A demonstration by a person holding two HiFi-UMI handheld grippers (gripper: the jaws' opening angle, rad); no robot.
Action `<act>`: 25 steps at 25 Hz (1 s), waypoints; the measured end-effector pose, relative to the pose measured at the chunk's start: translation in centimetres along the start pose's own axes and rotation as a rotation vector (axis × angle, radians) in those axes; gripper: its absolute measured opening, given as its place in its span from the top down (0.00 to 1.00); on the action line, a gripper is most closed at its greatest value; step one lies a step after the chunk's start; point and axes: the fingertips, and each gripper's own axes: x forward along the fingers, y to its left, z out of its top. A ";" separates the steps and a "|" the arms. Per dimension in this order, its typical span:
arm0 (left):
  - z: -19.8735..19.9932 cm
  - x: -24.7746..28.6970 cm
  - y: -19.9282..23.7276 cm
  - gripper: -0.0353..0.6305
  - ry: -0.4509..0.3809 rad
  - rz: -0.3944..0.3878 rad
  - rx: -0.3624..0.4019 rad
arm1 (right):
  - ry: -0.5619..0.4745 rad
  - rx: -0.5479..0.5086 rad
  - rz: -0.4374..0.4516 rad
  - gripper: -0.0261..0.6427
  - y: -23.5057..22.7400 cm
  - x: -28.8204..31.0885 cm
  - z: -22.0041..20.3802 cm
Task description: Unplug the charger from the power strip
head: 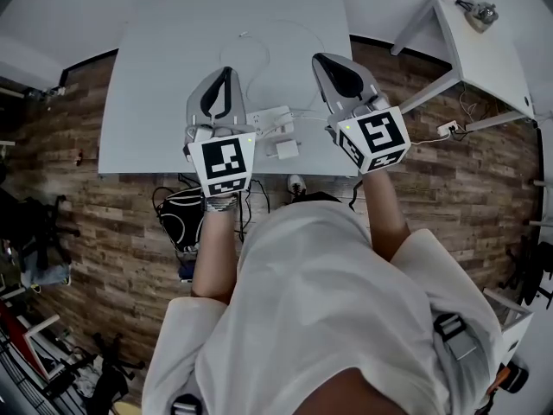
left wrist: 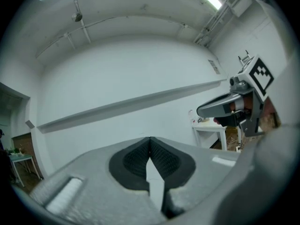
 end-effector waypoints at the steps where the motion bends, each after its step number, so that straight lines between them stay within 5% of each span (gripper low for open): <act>1: 1.0 -0.1 0.4 0.94 -0.018 0.012 0.016 | -0.022 -0.018 0.000 0.96 0.0 0.1 1.1; 5: 4.0 -0.1 2.1 0.94 -0.069 0.063 0.075 | -0.092 -0.067 0.002 0.96 0.2 0.8 4.8; 10: 5.5 -0.5 3.6 0.94 -0.094 0.085 0.056 | -0.146 -0.090 0.007 0.96 0.4 1.4 7.7; 25: 6.0 -1.6 5.1 0.94 -0.092 0.130 0.041 | -0.143 -0.036 0.028 0.96 1.3 1.0 7.6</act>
